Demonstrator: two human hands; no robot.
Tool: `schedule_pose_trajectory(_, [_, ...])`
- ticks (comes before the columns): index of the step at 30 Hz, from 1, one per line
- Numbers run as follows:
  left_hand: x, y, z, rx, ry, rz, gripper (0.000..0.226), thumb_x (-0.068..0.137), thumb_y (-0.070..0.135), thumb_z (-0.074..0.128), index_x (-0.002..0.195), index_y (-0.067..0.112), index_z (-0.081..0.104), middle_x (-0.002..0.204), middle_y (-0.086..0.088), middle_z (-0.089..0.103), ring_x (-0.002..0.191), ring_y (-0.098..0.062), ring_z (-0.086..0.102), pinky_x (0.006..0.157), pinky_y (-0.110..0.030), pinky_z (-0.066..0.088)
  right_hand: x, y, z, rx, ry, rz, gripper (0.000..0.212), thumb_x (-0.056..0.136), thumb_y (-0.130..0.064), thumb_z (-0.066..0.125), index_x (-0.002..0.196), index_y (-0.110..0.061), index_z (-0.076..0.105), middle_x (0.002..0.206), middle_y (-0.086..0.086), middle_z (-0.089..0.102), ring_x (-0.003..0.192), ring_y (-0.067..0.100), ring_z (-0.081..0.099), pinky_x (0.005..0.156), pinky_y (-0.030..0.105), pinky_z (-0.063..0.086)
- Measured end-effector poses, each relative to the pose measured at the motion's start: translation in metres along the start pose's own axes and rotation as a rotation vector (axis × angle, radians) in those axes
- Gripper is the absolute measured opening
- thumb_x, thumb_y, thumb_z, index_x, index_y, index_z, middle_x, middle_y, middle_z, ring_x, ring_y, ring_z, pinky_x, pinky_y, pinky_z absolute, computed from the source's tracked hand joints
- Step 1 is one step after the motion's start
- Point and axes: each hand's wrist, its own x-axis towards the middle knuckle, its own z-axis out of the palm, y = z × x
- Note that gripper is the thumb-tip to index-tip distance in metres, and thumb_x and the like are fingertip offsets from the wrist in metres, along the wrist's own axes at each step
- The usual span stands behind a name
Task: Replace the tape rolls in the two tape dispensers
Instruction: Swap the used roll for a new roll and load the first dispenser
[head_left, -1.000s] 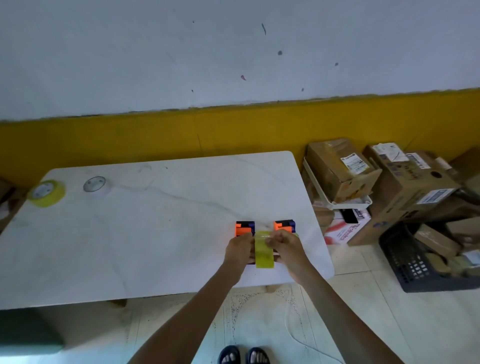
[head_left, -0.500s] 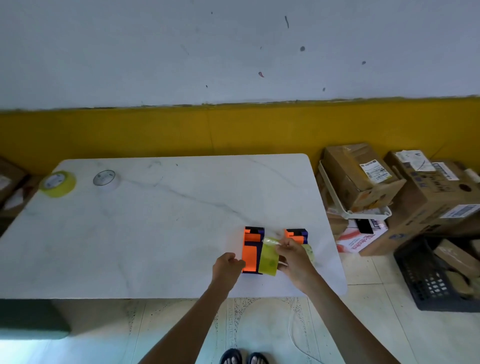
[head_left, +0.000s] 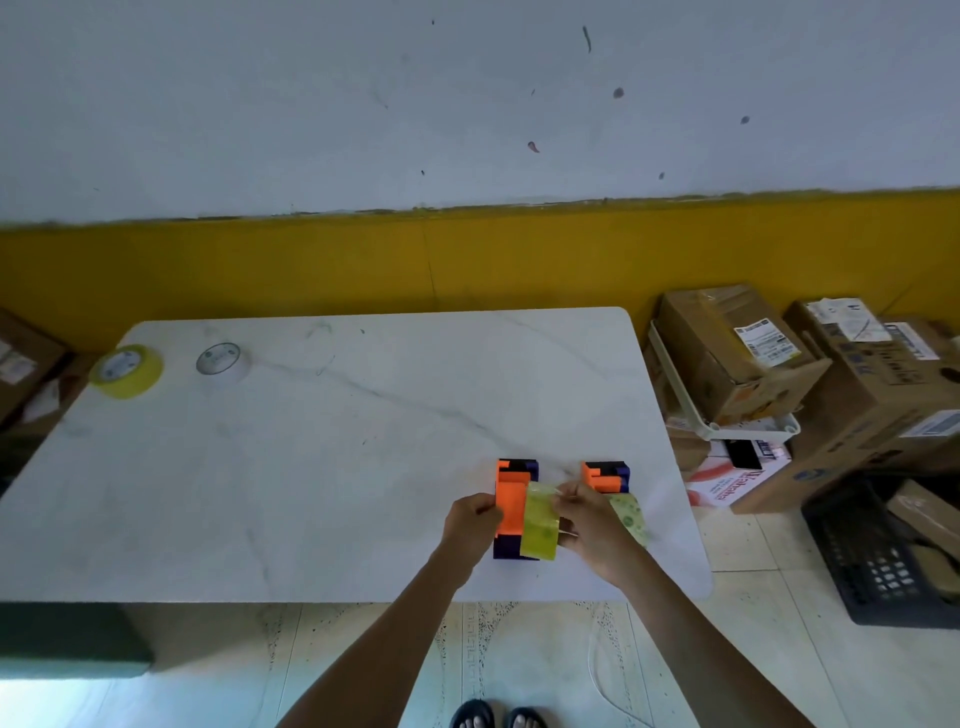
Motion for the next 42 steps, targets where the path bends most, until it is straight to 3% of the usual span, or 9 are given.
schedule_pose_trajectory(11, [0.001,0.017,-0.01,0.028,-0.001,0.016,0.011,0.074,0.006,0.044,0.068,0.013,0.049,0.071,-0.011,0.038,0.07,-0.021,0.034,0.065,-0.036,0.026,0.009,-0.016,0.009,-0.136,0.039,-0.014,0.01,0.094,-0.008,0.055,0.086,-0.014,0.057,0.084,0.001,0.057,0.08,0.015,0.057,0.078,0.032,0.048])
schedule_pose_trajectory(16, [-0.002,0.015,-0.007,0.05,-0.019,-0.014,0.017,0.076,0.004,0.044,0.062,0.013,0.048,0.065,-0.005,0.042,0.067,-0.02,0.037,0.06,-0.029,0.028,0.02,-0.017,0.017,-0.258,0.01,-0.024,0.012,0.094,-0.009,0.054,0.083,-0.015,0.057,0.075,0.0,0.049,0.068,0.012,0.045,0.057,0.022,0.033])
schedule_pose_trajectory(19, [-0.005,0.012,-0.008,0.022,-0.022,-0.031,0.018,0.075,0.013,0.048,0.057,0.014,0.044,0.064,-0.004,0.042,0.067,-0.021,0.038,0.061,-0.03,0.03,0.027,-0.013,0.026,-0.283,0.023,0.02,0.014,0.093,-0.008,0.054,0.081,-0.016,0.055,0.072,0.0,0.052,0.068,0.014,0.048,0.049,0.021,0.027])
schedule_pose_trajectory(24, [-0.006,-0.012,-0.013,0.122,-0.089,0.063,0.03,0.07,0.038,0.069,0.074,0.008,0.064,0.066,0.0,0.054,0.06,-0.014,0.047,0.058,-0.027,0.039,0.038,0.0,0.033,-0.281,0.096,0.089,0.02,0.088,0.003,0.051,0.077,-0.014,0.053,0.06,0.003,0.043,0.05,0.014,0.035,0.039,0.019,0.025])
schedule_pose_trajectory(27, [-0.007,-0.02,-0.01,0.166,-0.086,0.087,0.025,0.074,0.038,0.076,0.082,0.017,0.066,0.067,0.007,0.058,0.056,-0.007,0.048,0.051,-0.015,0.038,0.041,0.006,0.035,-0.254,0.09,0.098,0.016,0.089,0.004,0.051,0.081,-0.01,0.053,0.062,0.006,0.043,0.052,0.016,0.038,0.046,0.023,0.03])
schedule_pose_trajectory(33, [-0.007,-0.018,-0.007,0.366,0.027,0.124,0.039,0.066,0.054,0.071,0.083,0.021,0.061,0.077,0.002,0.064,0.063,-0.012,0.056,0.055,-0.023,0.042,0.042,0.002,0.04,-0.204,0.062,0.113,0.015,0.088,0.003,0.055,0.078,-0.008,0.053,0.074,0.012,0.051,0.061,0.022,0.052,0.054,0.028,0.048])
schedule_pose_trajectory(36, [-0.007,-0.013,-0.007,0.41,0.03,0.117,0.033,0.07,0.05,0.067,0.08,0.019,0.059,0.073,0.004,0.061,0.06,-0.011,0.053,0.053,-0.023,0.04,0.045,-0.005,0.041,-0.474,0.05,0.002,0.008,0.085,-0.005,0.059,0.087,-0.013,0.061,0.08,0.004,0.056,0.074,0.02,0.056,0.061,0.025,0.046])
schedule_pose_trajectory(39, [-0.005,-0.011,-0.007,0.477,0.036,0.099,0.036,0.07,0.051,0.064,0.083,0.017,0.062,0.076,0.001,0.066,0.063,-0.015,0.059,0.056,-0.027,0.047,0.053,-0.017,0.041,-0.704,-0.036,-0.128,0.025,0.084,-0.007,0.062,0.108,-0.012,0.068,0.094,-0.004,0.061,0.093,0.014,0.058,0.067,0.015,0.043])
schedule_pose_trajectory(42, [-0.003,-0.007,-0.009,0.566,0.033,0.094,0.036,0.07,0.05,0.062,0.081,0.016,0.063,0.08,-0.002,0.069,0.07,-0.021,0.066,0.061,-0.028,0.051,0.059,-0.029,0.044,-0.835,-0.109,-0.201,0.023,0.085,-0.015,0.067,0.107,-0.009,0.072,0.096,-0.001,0.067,0.091,0.011,0.06,0.068,0.012,0.042])
